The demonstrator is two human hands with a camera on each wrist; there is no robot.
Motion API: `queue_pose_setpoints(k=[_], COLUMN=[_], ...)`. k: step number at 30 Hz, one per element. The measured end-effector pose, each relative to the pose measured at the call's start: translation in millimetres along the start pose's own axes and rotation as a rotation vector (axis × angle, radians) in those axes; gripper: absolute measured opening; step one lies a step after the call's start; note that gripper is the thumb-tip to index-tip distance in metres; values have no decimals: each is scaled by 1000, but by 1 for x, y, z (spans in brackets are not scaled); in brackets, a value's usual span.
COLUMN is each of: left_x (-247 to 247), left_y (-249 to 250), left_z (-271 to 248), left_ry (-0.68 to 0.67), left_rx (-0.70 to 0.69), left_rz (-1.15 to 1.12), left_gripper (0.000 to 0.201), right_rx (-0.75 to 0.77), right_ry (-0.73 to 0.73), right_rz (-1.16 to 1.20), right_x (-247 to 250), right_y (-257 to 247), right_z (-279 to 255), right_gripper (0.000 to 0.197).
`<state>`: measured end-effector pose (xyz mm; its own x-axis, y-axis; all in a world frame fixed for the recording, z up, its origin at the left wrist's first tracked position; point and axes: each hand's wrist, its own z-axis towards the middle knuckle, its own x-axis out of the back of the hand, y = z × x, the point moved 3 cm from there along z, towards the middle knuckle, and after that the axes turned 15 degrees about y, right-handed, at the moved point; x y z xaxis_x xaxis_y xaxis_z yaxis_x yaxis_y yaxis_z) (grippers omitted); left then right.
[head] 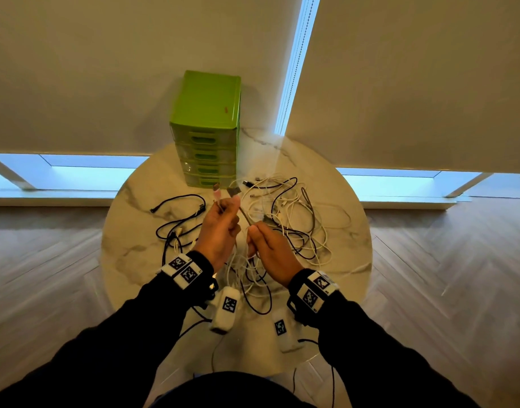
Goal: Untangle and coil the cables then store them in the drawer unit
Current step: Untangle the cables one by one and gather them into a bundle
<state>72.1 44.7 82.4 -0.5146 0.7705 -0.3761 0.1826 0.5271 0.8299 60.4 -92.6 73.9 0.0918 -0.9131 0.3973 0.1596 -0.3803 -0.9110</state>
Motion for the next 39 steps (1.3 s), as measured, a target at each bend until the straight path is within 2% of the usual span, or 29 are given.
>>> queue_pose_setpoints(k=[2,5,9,13,17,19,22,25,28,31,35,39], left_x=[-3,-3,0,1,6,11,16,18,20,21,13,-4], left_y=[-3,-8,-10,10,47,69,90,77,44,11,-5,2], left_z=[-3,-4,2,10,21,30,35,27,12,4,3,-2], left_ry=[-23,-4,-2,60,59,86,100,73,12,-80,-48,-63], left_rx=[8,-5,-88,-85,-105,-145,-184,-179,-104,-45,33,127], left_rz=[21,106,204,70,-72,-128,-69,220,523,666,543,125], left_gripper=[18,33,45,43,45,46,43,38,40,52,50,39], right_rx=[14,29,-42,-78,-73,-106,-180,-68,-10,108,221,157], right_ry=[-14,-71,-120,-217,-326,-371,-298,-111,7,37,-41,-174], right_rz=[-1,-32,-8,-121,-374,-461,-503,-490,-389,-361,-344,-361], right_x=[-1,-5,-7,-3,5,15,31,36,31,21,6,2], right_y=[-5,-5,7,27,61,70,78,69,39,16,5,9], right_z=[2,0,2,-1,-12,-16,-9,8,20,25,17,8], right_gripper=[33,32,37,42,51,45,36,49,37,39,41,47])
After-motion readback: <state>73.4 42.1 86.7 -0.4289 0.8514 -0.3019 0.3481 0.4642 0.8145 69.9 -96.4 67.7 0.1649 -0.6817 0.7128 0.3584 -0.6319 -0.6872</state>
